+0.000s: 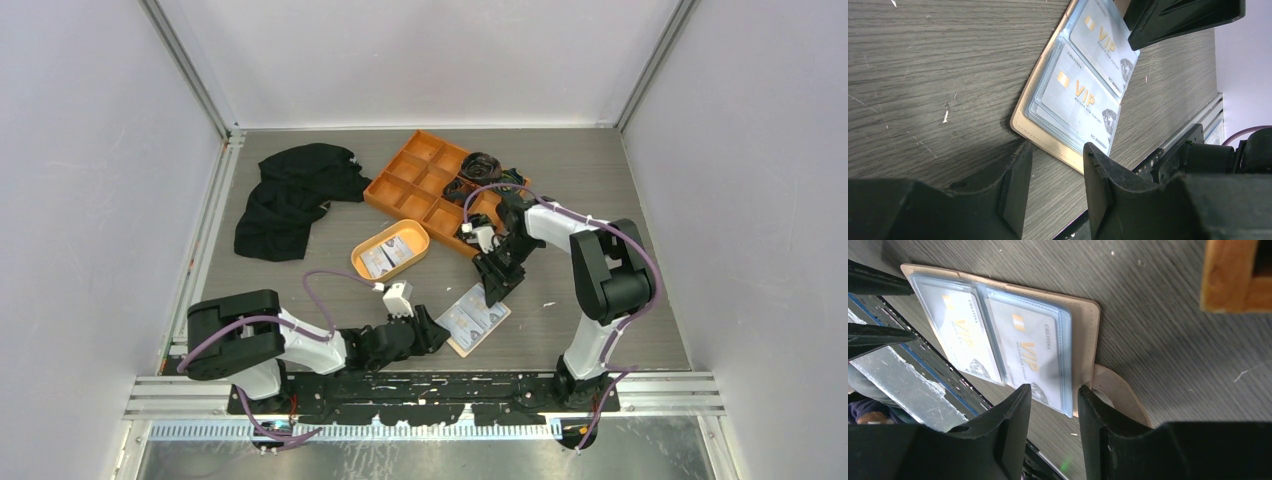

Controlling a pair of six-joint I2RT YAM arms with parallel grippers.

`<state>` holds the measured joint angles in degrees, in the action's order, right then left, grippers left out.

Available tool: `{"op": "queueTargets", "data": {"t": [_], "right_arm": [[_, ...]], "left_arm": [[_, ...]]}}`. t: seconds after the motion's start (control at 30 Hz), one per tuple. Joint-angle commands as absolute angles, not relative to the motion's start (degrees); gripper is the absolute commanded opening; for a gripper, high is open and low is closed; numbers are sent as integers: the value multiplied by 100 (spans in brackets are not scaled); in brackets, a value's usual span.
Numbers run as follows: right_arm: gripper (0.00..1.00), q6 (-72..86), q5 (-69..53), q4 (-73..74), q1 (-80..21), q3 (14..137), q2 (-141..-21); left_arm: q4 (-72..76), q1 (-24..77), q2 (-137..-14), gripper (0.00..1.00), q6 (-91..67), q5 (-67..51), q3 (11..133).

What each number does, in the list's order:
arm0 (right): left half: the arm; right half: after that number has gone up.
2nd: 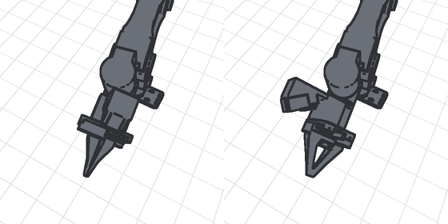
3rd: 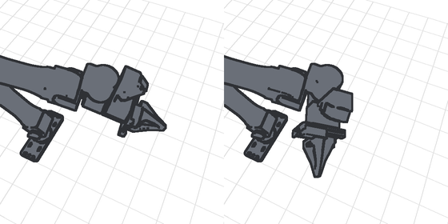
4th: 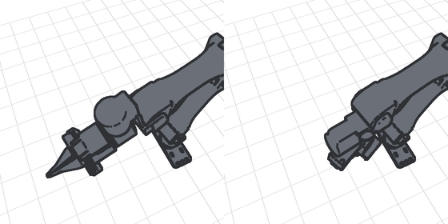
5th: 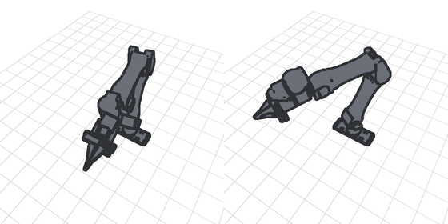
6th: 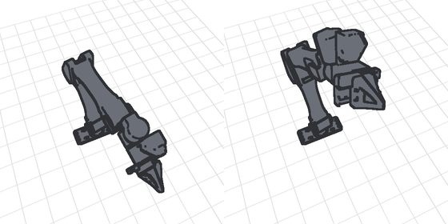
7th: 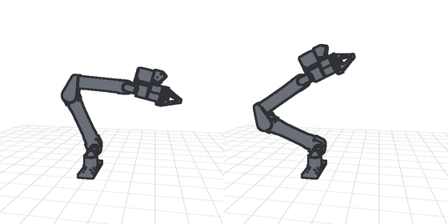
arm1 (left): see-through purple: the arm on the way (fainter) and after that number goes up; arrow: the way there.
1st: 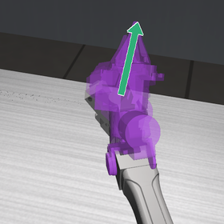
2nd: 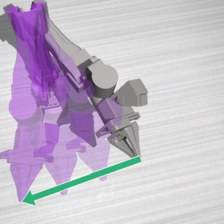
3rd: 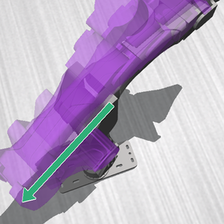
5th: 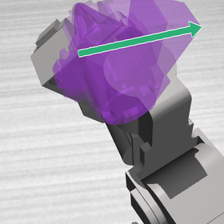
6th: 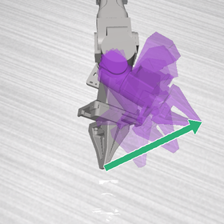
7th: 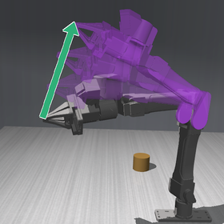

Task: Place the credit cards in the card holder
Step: Insert the credit card into the card holder.

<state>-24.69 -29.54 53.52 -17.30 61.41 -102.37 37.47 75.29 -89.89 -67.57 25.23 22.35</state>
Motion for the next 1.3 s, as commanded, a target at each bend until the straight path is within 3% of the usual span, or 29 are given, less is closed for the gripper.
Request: {"op": "queueTargets", "data": {"t": [0.0, 0.63, 0.97, 1.27], "right_arm": [[45, -2435, -2940, 5376, -1762, 6283, -10149], [30, -2629, -3996, 5999, -1759, 6573, -10302], [34, -3140, -4653, 6506, -1660, 6717, -10275], [35, -3262, -4631, 6622, -1658, 6755, -10351]], "left_arm": [[3575, 7555, -9106, 44, -6753, 2681, 2285], [3530, 7550, -9064, 43, -6739, 2672, 2295], [3541, 7553, -8970, 44, -6644, 2645, 2250], [2941, 7550, -8076, 47, -6293, 2764, 2065]]}}
